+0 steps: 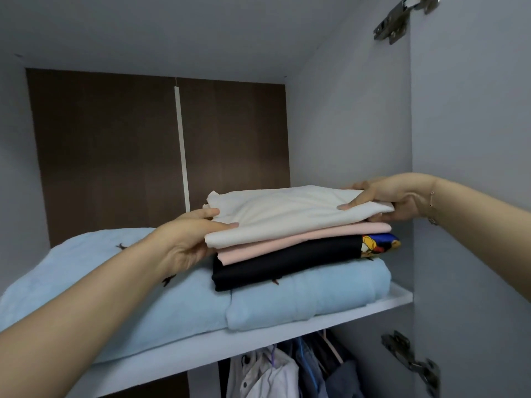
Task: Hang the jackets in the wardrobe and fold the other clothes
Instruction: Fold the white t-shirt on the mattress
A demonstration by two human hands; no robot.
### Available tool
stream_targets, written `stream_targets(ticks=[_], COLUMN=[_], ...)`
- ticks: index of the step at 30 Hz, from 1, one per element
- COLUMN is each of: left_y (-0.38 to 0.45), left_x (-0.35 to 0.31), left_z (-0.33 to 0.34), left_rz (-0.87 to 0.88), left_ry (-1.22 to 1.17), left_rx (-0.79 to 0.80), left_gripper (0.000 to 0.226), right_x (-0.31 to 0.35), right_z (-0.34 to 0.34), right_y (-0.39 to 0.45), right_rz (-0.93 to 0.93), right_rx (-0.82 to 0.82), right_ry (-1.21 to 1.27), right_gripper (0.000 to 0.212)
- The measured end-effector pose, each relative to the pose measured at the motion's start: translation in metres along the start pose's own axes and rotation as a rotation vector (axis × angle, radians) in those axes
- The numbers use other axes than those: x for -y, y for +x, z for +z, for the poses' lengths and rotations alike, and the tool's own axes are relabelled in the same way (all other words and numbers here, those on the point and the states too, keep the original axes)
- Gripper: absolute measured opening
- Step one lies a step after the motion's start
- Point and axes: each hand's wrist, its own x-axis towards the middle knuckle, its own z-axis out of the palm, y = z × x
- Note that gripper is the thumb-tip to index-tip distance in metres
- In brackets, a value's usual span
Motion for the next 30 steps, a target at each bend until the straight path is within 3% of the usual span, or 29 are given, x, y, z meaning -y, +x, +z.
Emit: stream_targets(ticks=[1,3,5,7,9,12,15,19,23,26,30], left_y=[-0.003,-0.004,-0.004,-0.005,0.0,0.022,0.054,0.076,0.073,0.055,0.01], left_x=[-0.002,-0.009,-0.023,-0.042,-0.055,-0.051,-0.025,-0.009,-0.01,-0.015,-0.018], left_z=[0.001,-0.002,-0.001,0.019,0.051,0.086,0.084,0.076,0.076,0.073,0.064], left_rz=[0.004,0.058,0.243,0.427,0.454,0.243,0.025,-0.222,-0.136,-0.09,0.175], left_ry=[0.099,0.524,0.977,1.144,1.213,1.331,1.343,1.285,1.423,1.296,1.202], left_rx=[0.002,-0.066,-0.175,-0.149,-0.01,0.13,0.077,0.033,0.045,0.054,0.072], left_gripper=[0.065,0.064,0.058,0.048,0.047,0.053,0.069,0.098,0.095,0.079,0.058], right_x=[-0.002,-0.003,0.003,0.02,0.039,0.052,0.029,0.0,-0.001,0.003,-0.001], right_z=[0.001,0.0,-0.002,0.003,0.015,0.034,0.045,0.039,0.035,0.034,0.037], right_y=[-0.005,-0.013,-0.02,-0.023,-0.017,0.007,0.043,0.073,0.067,0.046,0.006], right_rz=[0.005,-0.033,-0.172,-0.367,-0.396,-0.234,-0.077,-0.015,-0.007,-0.108,-0.254], right_rx=[-0.021,-0.165,-0.402,-0.44,-0.32,-0.183,-0.06,0.0,-0.019,-0.059,-0.204], right_ry=[-0.042,-0.178,-0.439,-0.581,-0.65,-0.829,-0.9,-0.806,-0.785,-0.815,-0.788], right_gripper=[0.045,0.039,0.048,0.046,0.046,0.055,0.063,0.07,0.074,0.067,0.062])
